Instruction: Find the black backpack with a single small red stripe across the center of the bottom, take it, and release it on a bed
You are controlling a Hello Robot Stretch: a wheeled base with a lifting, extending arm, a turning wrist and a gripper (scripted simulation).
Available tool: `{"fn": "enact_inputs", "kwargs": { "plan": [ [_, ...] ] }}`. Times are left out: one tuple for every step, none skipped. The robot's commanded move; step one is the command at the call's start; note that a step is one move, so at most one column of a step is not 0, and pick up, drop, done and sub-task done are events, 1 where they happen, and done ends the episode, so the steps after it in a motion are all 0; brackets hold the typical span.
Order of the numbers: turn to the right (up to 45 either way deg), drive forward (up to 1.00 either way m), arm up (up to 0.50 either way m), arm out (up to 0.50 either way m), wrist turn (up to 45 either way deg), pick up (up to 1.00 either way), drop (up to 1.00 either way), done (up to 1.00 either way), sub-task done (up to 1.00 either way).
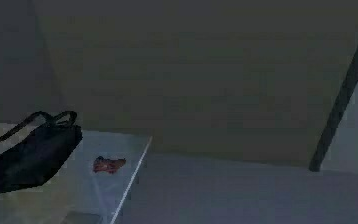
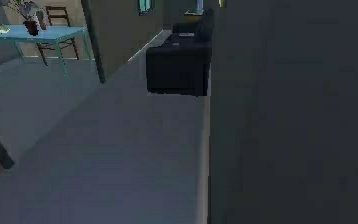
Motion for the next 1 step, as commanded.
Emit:
{"fn": "enact_inputs", "kwargs": {
  "plan": [
    [-45.0,0.00,0.00,0.00,0.0,0.00,0.00,0.00,0.00]
  ]
}}
